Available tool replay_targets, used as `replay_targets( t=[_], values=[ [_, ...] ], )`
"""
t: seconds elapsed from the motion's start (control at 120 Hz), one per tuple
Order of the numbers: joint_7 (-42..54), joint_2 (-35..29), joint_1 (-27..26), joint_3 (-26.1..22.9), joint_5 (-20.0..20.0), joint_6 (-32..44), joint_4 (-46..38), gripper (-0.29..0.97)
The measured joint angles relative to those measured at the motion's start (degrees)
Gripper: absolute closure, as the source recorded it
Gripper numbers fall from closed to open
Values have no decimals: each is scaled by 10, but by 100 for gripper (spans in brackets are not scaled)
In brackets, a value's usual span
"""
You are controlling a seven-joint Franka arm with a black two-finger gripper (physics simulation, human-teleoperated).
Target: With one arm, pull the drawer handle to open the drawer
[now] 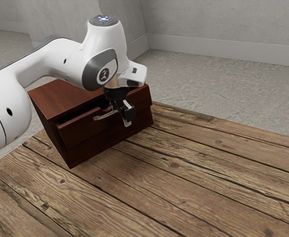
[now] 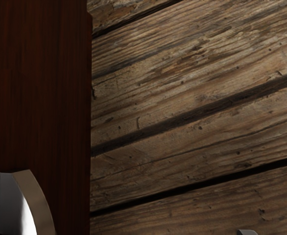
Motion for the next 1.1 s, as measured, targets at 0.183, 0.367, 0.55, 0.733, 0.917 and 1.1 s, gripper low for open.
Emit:
replay_targets(
  t=[0.183,0.367,0.55,0.733,0.917,1.1],
  values=[
    [-11,-1,-11,4,-2,-7,-1,19],
    [-25,-1,-22,6,-5,-18,0,14],
    [-40,-1,-35,6,-11,-25,-1,6],
    [-52,-2,-48,8,-19,-35,-1,-2],
    [-60,-20,-68,5,-18,-55,-9,23],
    [-68,-47,-100,2,-9,-63,-40,40]
  ],
)
